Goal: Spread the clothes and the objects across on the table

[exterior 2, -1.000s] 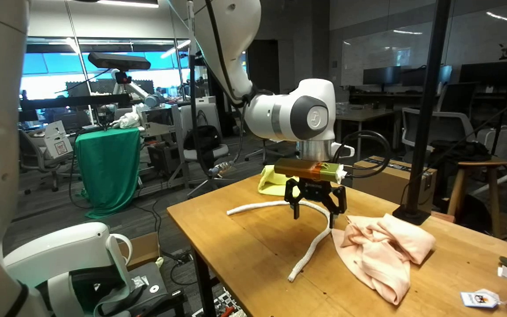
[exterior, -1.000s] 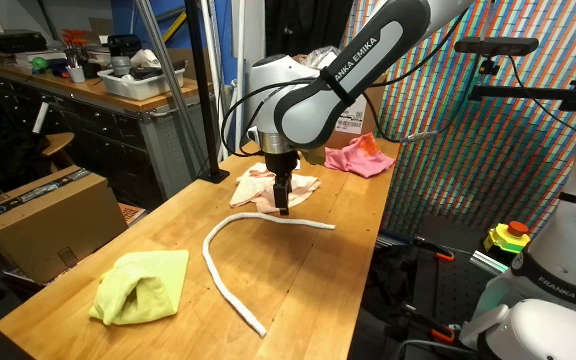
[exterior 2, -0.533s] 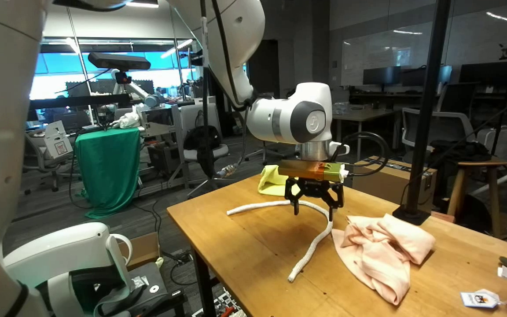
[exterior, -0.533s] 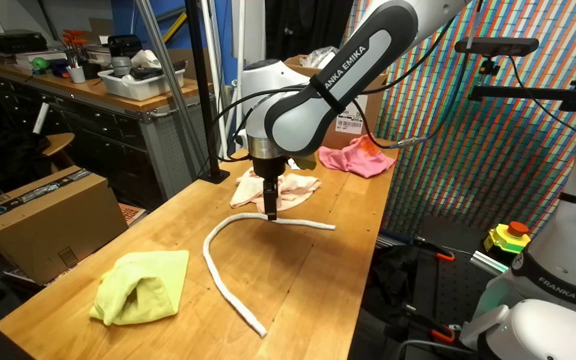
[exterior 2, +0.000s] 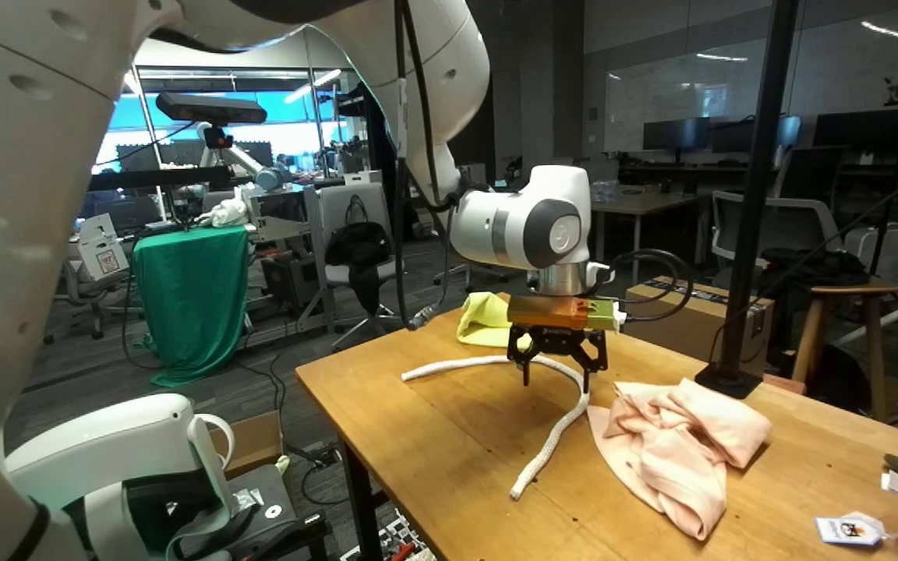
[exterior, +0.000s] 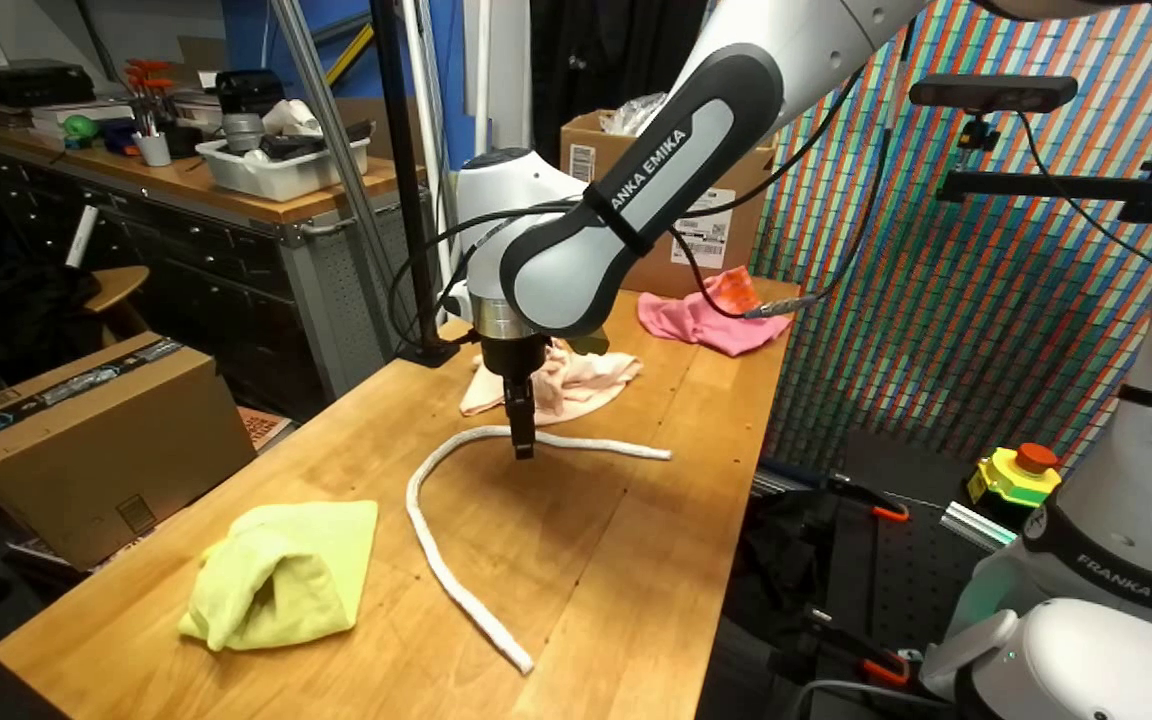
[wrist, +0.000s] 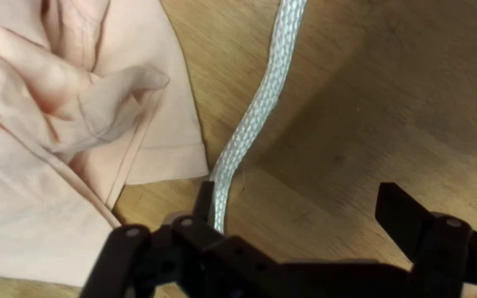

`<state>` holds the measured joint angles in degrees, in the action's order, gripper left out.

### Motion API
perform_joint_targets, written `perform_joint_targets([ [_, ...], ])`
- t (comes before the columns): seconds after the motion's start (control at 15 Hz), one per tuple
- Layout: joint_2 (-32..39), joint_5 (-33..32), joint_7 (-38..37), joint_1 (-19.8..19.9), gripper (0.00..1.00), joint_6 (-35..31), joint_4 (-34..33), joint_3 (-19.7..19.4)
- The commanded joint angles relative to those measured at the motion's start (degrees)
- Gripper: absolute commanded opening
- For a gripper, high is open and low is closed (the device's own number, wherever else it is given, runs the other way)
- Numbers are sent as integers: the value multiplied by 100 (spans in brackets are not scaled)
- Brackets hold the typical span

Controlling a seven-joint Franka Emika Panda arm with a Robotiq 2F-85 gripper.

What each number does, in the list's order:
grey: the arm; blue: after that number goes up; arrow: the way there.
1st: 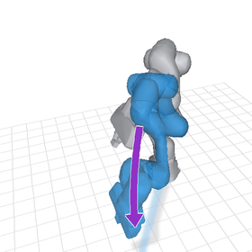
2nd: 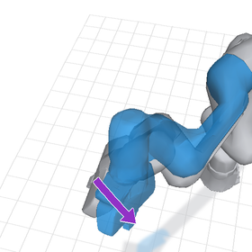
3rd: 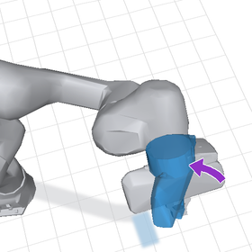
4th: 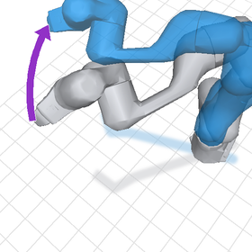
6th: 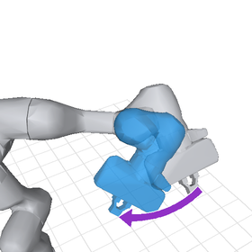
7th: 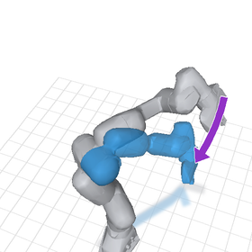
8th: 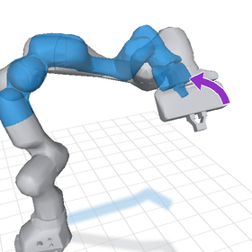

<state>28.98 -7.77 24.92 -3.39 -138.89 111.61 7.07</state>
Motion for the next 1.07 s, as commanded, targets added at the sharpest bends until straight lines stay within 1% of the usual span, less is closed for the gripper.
perform_joint_targets([
  [0.0,371,57,511,180,100,54,-429,204],
  [0.4,688,-54,832,211,100,140,-797,240],
  [1.0,877,-69,954,224,100,145,-1059,204],
])
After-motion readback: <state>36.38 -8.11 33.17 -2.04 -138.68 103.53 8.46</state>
